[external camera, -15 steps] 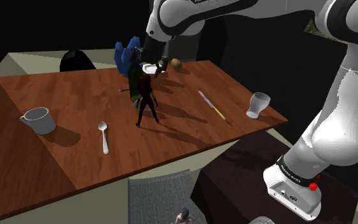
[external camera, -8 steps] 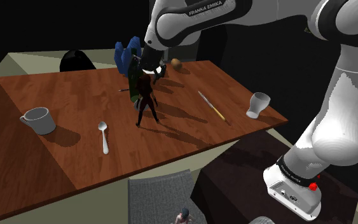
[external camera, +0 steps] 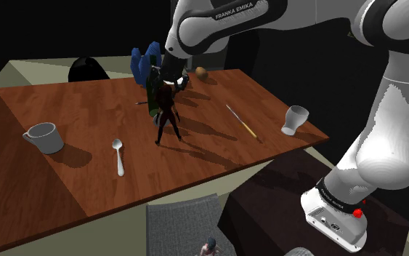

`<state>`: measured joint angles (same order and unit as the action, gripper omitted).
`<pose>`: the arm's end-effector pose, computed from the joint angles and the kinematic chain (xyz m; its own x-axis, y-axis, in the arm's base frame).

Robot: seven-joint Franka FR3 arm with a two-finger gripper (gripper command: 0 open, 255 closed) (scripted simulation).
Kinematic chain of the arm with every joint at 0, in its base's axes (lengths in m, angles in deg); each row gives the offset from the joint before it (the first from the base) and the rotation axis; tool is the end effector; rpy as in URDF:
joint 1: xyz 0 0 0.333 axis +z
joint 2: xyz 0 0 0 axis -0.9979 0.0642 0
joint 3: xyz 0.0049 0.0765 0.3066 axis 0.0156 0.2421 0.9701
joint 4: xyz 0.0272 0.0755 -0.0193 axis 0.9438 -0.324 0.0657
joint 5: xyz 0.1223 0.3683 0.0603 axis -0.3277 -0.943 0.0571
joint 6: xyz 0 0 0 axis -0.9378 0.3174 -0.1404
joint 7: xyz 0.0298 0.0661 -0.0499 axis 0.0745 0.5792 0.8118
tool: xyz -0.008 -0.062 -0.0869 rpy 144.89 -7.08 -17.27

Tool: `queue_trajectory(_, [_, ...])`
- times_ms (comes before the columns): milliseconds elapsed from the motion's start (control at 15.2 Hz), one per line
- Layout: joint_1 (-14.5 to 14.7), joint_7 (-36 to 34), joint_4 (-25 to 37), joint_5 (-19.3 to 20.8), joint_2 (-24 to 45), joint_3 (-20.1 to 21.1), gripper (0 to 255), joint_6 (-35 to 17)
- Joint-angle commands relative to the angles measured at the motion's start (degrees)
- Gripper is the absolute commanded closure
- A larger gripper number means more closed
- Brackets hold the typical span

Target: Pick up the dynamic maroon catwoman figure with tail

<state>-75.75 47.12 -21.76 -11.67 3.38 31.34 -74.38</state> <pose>0.5972 0.2799 0.4205 0.9323 -0.3580 0.0516 -0.3273 -0.8958 -0.3007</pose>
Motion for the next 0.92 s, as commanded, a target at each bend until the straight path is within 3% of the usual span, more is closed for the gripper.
queue_trajectory(0, [0.0, 0.0, -0.1, 0.0, 0.1, 0.0, 255, 0.0])
queue_trajectory(858, [-0.2, -1.0, 5.3, 0.0, -2.3, 0.1, 255, 7.7])
